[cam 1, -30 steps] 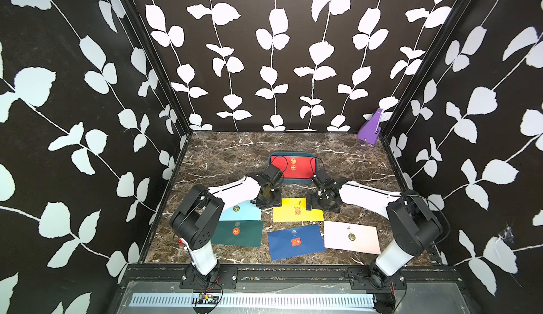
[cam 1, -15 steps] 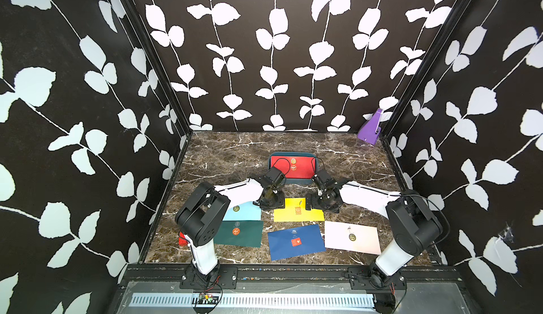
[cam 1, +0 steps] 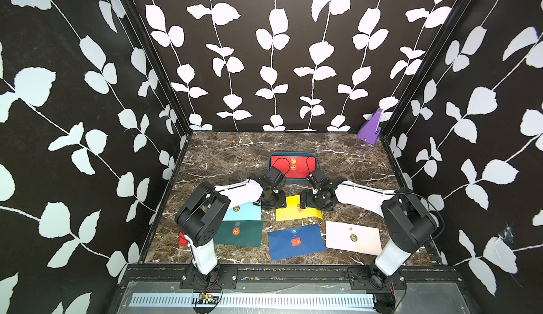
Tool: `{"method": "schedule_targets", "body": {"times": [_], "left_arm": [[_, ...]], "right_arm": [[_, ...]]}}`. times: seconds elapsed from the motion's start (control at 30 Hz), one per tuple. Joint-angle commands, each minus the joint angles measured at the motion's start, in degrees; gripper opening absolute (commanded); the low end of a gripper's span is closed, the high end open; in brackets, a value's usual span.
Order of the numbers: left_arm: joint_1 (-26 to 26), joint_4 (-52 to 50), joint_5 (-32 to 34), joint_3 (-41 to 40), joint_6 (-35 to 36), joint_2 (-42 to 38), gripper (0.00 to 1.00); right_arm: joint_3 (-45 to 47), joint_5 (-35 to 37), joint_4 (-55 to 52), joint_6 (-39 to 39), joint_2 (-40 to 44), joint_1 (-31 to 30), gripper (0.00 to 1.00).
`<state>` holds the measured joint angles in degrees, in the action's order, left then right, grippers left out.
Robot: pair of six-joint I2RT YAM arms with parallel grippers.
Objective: Put the sealed envelopes into the storage box
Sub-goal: Pick up the envelope from the center of the board.
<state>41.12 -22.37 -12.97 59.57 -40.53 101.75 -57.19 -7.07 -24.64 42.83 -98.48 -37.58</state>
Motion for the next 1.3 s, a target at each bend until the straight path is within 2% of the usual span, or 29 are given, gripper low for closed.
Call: {"method": "schedule_targets", "body": {"times": [0.0, 0.17, 0.33, 0.47, 0.63, 0.77, 0.87, 0.97, 1.07, 1.13, 1.27], "left_arm": [[0.54, -0.48, -1.57, -2.21, 0.29, 3.19, 0.56], [0.49, -0.28, -2.49, -1.51, 0.89, 3.91, 0.56], [0.38, -1.33, -1.98, -1.04, 2.17, 3.28, 0.56], [-0.56, -4.68, 0.35, 0.61, 5.98, 1.99, 0.56], [-3.73, -8.23, 1.9, 2.68, 9.14, 0.75, 0.55], [-4.42, -10.97, 0.11, 7.59, 13.86, 0.46, 0.55], [-4.47, -11.81, -4.1, 12.67, 21.16, 0.42, 0.55], [-4.47, -9.3, -14.13, 16.42, 32.09, 2.21, 0.55], [-4.48, -11.02, -19.51, 20.33, 40.99, 6.17, 0.55], [-4.82, -11.06, -21.12, 21.71, 43.88, 8.22, 0.56], [-6.37, -6.94, -28.12, 22.1, 44.96, 10.77, 0.58]], "right_arm": [[1.61, -10.56, 8.2, 0.77, -6.36, -1.88, 0.99], [-0.53, -9.98, 6.92, -0.34, -8.22, -2.86, 0.99], [-0.74, -7.71, 4.94, -1.38, -8.51, -3.18, 0.81], [0.61, -6.29, 3.75, -3.21, -6.89, -2.22, 0.73], [2.69, -5.63, 3.05, -4.91, -3.98, 0.37, 0.72], [2.4, -6.36, 2.6, -6.94, -3.29, 1.15, 0.68], [1.65, -6.81, 2.05, -8.7, -3.61, 1.13, 0.67], [1.33, -7.01, 1.96, -10.78, -3.64, 1.22, 0.68], [1.11, -7.31, 1.7, -12.49, -3.65, 1.44, 0.69], [1.11, -7.58, 1.96, -13.21, -3.4, 1.42, 0.69], [0.99, -8.18, 1.85, -13.76, -3.38, 1.45, 0.69]]}}
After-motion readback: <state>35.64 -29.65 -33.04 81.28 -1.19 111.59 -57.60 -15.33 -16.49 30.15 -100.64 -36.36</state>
